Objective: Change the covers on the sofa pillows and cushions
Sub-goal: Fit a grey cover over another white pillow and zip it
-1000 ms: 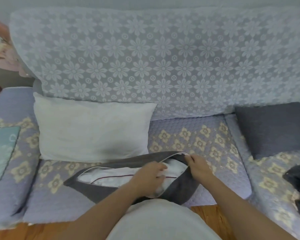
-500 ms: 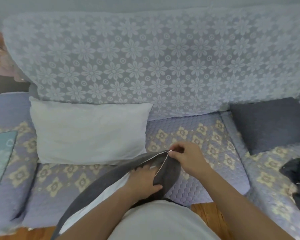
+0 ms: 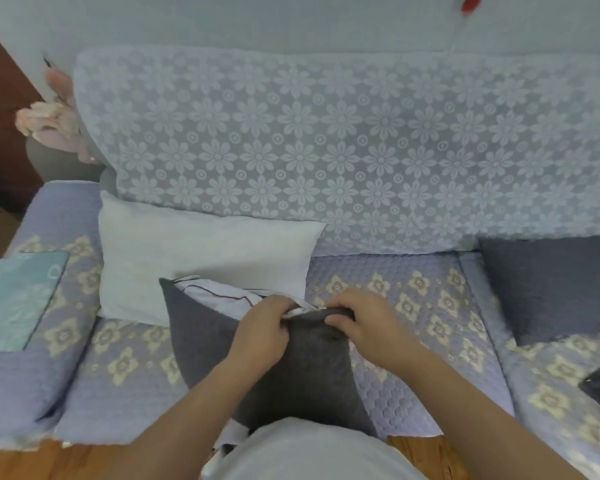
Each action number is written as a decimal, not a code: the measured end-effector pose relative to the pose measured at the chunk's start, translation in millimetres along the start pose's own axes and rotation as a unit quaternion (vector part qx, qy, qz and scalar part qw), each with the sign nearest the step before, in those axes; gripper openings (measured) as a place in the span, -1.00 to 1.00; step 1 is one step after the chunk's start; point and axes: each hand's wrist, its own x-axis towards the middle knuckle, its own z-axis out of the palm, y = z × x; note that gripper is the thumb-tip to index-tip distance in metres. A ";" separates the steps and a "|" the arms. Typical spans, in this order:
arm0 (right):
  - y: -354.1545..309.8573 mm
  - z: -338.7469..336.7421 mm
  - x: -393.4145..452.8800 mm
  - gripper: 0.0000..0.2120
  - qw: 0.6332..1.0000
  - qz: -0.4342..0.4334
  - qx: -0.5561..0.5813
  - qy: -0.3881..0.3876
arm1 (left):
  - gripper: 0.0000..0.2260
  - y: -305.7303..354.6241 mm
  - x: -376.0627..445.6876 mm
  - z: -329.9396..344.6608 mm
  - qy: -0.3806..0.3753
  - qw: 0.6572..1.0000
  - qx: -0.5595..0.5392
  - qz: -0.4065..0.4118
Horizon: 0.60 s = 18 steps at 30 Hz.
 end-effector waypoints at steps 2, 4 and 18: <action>-0.4 7.3 -0.6 -0.94 0.996 0.032 0.034 0.077 | -0.71 16.6 -17.0 7.1 0.097 0.993 -0.061 0.001; -5.6 13.8 -2.5 -0.90 0.991 0.050 0.059 0.111 | -0.72 34.5 -27.7 8.6 0.102 0.988 -0.112 0.023; -33.0 12.1 -9.5 -0.79 0.987 0.099 0.086 0.094 | -0.95 74.8 -9.3 -47.3 -0.027 0.997 -0.035 -0.062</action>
